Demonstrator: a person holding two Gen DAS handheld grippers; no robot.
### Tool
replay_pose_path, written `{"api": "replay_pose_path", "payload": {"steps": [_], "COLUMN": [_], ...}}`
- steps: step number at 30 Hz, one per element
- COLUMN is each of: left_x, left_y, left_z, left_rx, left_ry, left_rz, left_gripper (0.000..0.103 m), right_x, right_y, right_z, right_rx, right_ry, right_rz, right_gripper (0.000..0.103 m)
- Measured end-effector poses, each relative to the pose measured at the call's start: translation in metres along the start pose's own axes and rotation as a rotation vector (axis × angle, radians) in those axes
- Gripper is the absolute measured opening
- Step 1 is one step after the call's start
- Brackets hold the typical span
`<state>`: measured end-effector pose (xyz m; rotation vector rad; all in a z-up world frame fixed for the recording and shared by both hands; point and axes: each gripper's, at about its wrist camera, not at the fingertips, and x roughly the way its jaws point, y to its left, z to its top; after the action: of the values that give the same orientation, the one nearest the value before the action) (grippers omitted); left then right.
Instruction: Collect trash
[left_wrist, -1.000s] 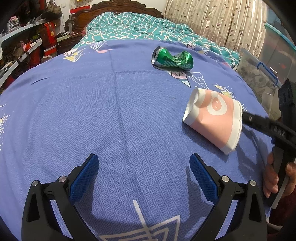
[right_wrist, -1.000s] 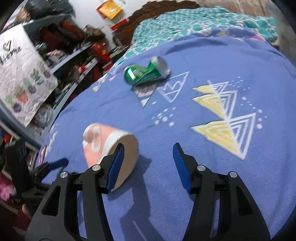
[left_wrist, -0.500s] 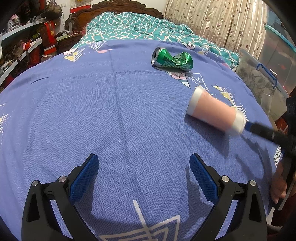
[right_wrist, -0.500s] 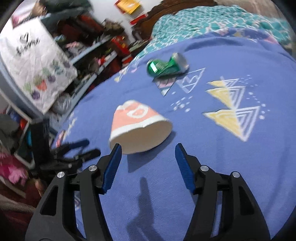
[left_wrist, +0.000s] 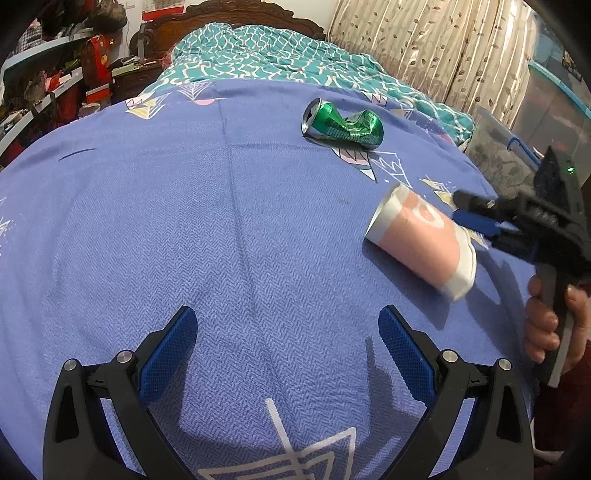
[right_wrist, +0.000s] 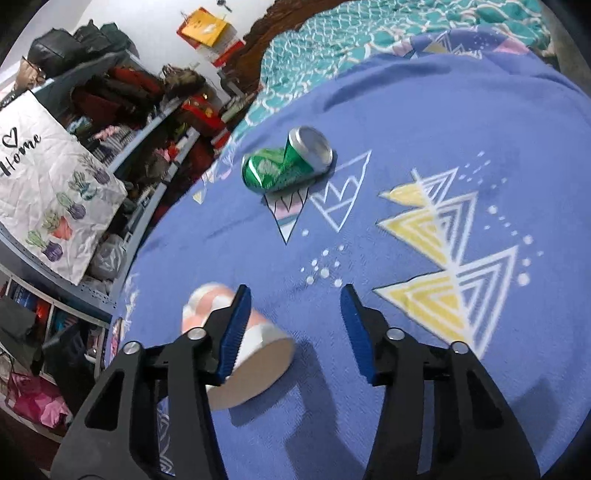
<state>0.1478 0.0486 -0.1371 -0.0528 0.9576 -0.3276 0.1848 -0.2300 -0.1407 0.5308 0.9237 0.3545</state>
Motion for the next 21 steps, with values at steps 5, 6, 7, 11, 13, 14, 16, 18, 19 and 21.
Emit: {"api": "replay_pose_path", "payload": {"steps": [5, 6, 7, 11, 13, 14, 16, 18, 19, 21], "left_x": [-0.001, -0.001, 0.0, 0.0, 0.001, 0.002, 0.003, 0.005, 0.007, 0.008], "left_y": [0.002, 0.001, 0.0, -0.002, -0.004, -0.004, -0.006, -0.007, -0.008, -0.009], "left_z": [0.0, 0.0, 0.0, 0.0, 0.001, 0.002, 0.005, 0.009, 0.012, 0.014], "left_rx": [-0.011, -0.007, -0.003, 0.002, 0.004, 0.002, -0.008, -0.02, -0.029, -0.034], "left_ry": [-0.004, -0.003, -0.001, 0.004, 0.014, 0.018, 0.036, 0.052, 0.062, 0.069], "left_rz": [-0.012, -0.006, 0.0, 0.01, 0.023, 0.027, 0.022, 0.015, 0.019, 0.029], "left_gripper": [0.094, 0.094, 0.094, 0.094, 0.094, 0.094, 0.094, 0.094, 0.094, 0.094], "right_x": [0.006, 0.005, 0.004, -0.003, -0.006, -0.009, -0.01, -0.01, -0.011, -0.014], "right_y": [0.016, 0.019, 0.019, -0.002, -0.014, -0.017, -0.019, -0.018, -0.019, -0.02], "right_z": [-0.021, -0.025, -0.026, -0.029, -0.028, -0.028, -0.028, -0.028, -0.028, -0.028], "right_rx": [-0.057, -0.077, -0.081, -0.003, 0.062, 0.073, 0.087, 0.084, 0.083, 0.086], "right_ry": [0.039, 0.034, 0.029, -0.002, -0.017, -0.029, -0.038, -0.042, -0.044, -0.059], "right_rz": [0.039, 0.032, 0.032, 0.051, 0.097, 0.097, 0.102, 0.103, 0.106, 0.121], "right_gripper": [0.048, 0.049, 0.049, 0.049, 0.048, 0.049, 0.049, 0.049, 0.049, 0.049]}}
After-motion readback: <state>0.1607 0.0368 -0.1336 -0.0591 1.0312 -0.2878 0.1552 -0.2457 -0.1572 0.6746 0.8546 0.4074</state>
